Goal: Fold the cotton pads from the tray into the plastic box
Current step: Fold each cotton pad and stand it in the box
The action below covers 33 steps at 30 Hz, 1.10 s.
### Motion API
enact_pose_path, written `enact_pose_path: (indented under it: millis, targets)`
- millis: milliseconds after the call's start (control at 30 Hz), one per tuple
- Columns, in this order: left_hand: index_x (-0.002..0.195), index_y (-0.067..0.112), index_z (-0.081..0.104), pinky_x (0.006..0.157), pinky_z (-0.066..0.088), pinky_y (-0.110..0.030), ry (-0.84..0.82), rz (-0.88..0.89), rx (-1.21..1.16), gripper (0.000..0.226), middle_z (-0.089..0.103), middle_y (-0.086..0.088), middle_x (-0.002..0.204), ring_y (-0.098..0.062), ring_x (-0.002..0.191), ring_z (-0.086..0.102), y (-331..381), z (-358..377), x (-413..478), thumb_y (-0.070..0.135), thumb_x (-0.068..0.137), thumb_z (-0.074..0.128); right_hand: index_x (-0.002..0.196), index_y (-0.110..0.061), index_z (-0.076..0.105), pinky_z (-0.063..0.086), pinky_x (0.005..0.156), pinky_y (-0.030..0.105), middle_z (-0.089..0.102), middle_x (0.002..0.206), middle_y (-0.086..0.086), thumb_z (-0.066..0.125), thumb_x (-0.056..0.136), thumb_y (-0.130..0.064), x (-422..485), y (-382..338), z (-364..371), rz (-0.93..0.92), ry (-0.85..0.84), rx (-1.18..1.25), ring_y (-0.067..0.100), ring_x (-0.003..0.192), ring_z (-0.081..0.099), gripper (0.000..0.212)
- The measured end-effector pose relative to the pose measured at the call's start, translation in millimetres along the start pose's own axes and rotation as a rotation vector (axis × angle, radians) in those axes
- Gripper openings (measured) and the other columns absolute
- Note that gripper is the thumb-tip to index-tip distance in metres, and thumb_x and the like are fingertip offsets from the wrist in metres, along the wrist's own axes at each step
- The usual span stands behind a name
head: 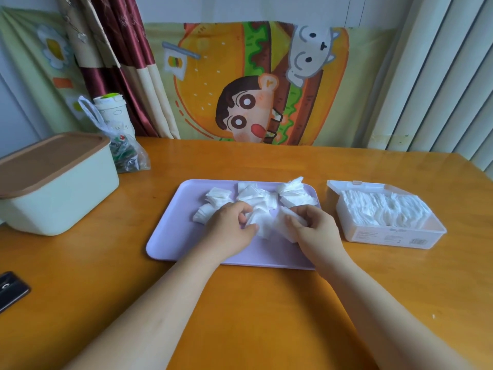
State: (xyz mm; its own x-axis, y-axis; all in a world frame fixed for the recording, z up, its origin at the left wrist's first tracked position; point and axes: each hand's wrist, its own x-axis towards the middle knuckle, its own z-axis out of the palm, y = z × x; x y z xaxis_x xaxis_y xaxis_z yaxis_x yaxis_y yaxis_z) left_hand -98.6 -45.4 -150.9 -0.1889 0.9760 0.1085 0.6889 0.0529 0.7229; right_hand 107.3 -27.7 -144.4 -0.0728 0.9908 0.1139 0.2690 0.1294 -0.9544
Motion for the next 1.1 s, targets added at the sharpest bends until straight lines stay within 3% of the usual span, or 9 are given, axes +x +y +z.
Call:
enact_pose_path:
  millis: [167,300,400,567,667,800,867,967,1100]
  targets:
    - [0.109,0.033,0.055,0.079,0.054,-0.033,0.122,-0.006,0.020,0.037,0.062,0.013,0.091,-0.010,0.086,0.063,8.6,6.8,-1.9,0.050,0.084,0.077,0.097,-0.023,0.075,0.053,0.070,0.029,0.075,0.081,-0.005,0.071,0.097,-0.021,1.9,4.9,0.5,0.023,0.047,0.040,0.008,0.071,0.064,0.005]
    - [0.109,0.034,0.057,0.081,0.056,-0.039,0.079,0.047,0.058,0.030,0.059,0.012,0.085,-0.011,0.084,0.061,5.7,13.4,-1.9,0.039,0.087,0.077,0.102,-0.025,0.076,0.051,0.067,0.024,0.075,0.080,-0.010,0.071,0.093,-0.018,4.5,8.1,0.6,0.037,0.038,0.057,0.005,0.070,0.064,0.012]
    - [0.109,0.036,0.062,0.082,0.055,-0.034,0.043,0.029,0.041,0.026,0.058,0.013,0.086,-0.008,0.083,0.060,2.7,12.8,0.6,0.040,0.087,0.076,0.100,-0.025,0.077,0.046,0.062,0.019,0.070,0.069,-0.017,0.074,0.091,-0.018,6.8,10.4,0.2,0.052,0.010,0.045,0.000,0.062,0.059,0.012]
    - [0.082,0.033,0.064,0.078,0.052,-0.030,0.074,0.038,-0.036,0.014,0.057,0.012,0.091,-0.004,0.080,0.058,1.3,12.6,1.5,0.030,0.083,0.078,0.094,-0.022,0.076,0.043,0.059,0.020,0.064,0.062,-0.017,0.072,0.092,-0.018,7.6,9.5,0.8,0.061,0.007,0.056,0.003,0.058,0.053,0.006]
    - [0.078,0.032,0.062,0.073,0.049,-0.027,0.133,0.077,-0.070,0.017,0.058,0.012,0.091,-0.002,0.073,0.056,-0.1,14.7,1.4,0.024,0.084,0.076,0.092,-0.022,0.076,0.043,0.060,0.022,0.064,0.062,-0.016,0.072,0.092,-0.017,6.6,8.4,0.2,0.075,0.004,0.072,0.005,0.059,0.053,0.006]
    - [0.096,0.027,0.062,0.069,0.045,-0.024,0.221,0.232,-0.026,0.017,0.052,0.019,0.094,0.000,0.074,0.054,-0.2,15.2,0.1,0.018,0.087,0.074,0.091,-0.022,0.077,0.044,0.062,0.026,0.065,0.064,-0.015,0.072,0.092,-0.016,5.7,7.2,1.2,0.071,0.011,0.064,0.008,0.061,0.054,0.007]
    - [0.112,0.026,0.064,0.070,0.044,-0.024,0.180,0.315,0.066,0.025,0.053,0.021,0.107,0.001,0.079,0.052,-0.1,17.6,1.1,0.018,0.090,0.072,0.090,-0.022,0.077,0.043,0.062,0.026,0.064,0.064,-0.015,0.072,0.091,-0.017,4.8,6.7,1.9,0.065,0.005,0.061,0.008,0.061,0.053,0.007]
    - [0.132,0.026,0.062,0.080,0.051,-0.035,0.080,0.306,0.142,0.039,0.059,0.012,0.128,-0.013,0.088,0.055,1.4,19.7,4.6,0.018,0.094,0.068,0.091,-0.021,0.077,0.045,0.064,0.028,0.065,0.065,-0.012,0.072,0.091,-0.016,4.6,7.2,2.3,0.057,-0.002,0.050,0.011,0.063,0.053,0.008]
    - [0.130,0.026,0.065,0.084,0.053,-0.035,0.052,0.229,0.070,0.035,0.056,0.015,0.098,-0.008,0.081,0.053,0.3,17.7,5.7,0.018,0.096,0.068,0.092,-0.021,0.078,0.046,0.065,0.028,0.066,0.066,-0.012,0.073,0.090,-0.015,5.3,7.2,1.6,0.066,0.005,0.046,0.009,0.063,0.055,0.008]
